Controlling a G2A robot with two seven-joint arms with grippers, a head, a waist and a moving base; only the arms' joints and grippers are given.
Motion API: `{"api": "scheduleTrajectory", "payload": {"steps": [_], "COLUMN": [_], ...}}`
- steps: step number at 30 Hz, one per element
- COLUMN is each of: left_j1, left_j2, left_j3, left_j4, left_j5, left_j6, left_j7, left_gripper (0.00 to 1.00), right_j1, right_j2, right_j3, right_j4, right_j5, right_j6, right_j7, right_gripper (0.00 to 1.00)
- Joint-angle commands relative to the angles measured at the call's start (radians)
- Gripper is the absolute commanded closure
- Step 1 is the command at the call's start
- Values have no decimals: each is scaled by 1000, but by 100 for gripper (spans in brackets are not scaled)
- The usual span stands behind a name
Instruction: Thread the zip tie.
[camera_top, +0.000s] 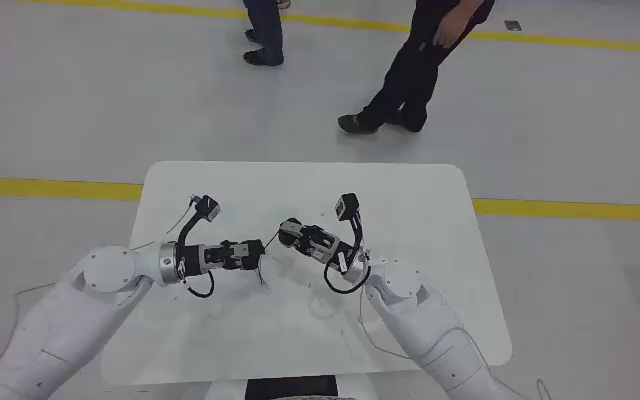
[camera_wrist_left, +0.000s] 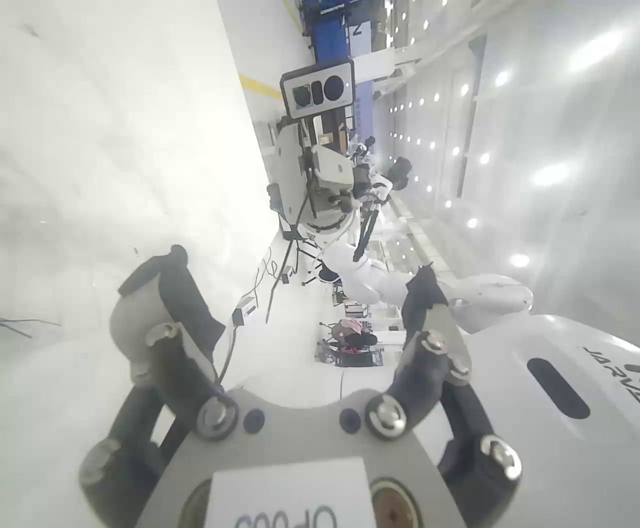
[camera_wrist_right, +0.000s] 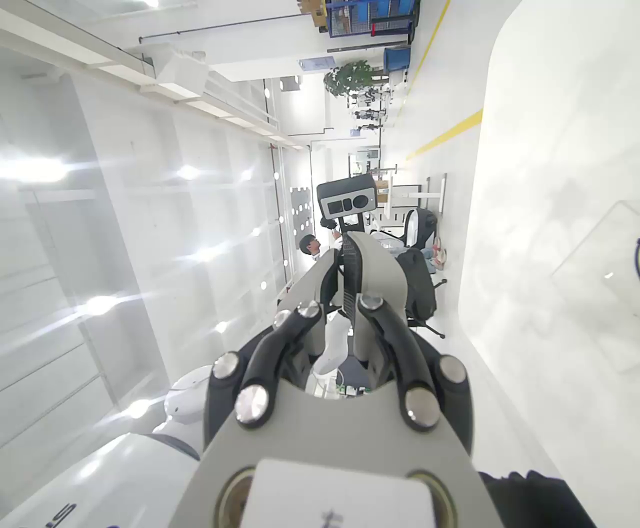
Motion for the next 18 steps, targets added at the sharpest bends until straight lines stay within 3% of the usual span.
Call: {"api": "scheduleTrajectory", "payload": {"steps": [1,3,9,18], "left_j1": [0,0,13,23], "left_j2": [0,0,-13,-53], "left_j3": [0,0,5,-2], "left_j4": [0,0,6,26], "left_j5": [0,0,-17,-25], "left_j6": [0,0,0,0], "left_j7": [0,0,93,125], "left_gripper": [0,0,0,0], "right_j1": [0,0,-41,-83], "right_j2": [0,0,-16,-41], "right_j3": [0,0,-12,-52], "right_j4": [0,0,-22,-45], "right_j5": [0,0,50,46], "right_j6": [0,0,-6,-14], "right_j7": [0,0,-170,-363], "right_gripper": [100,100,100,100]}}
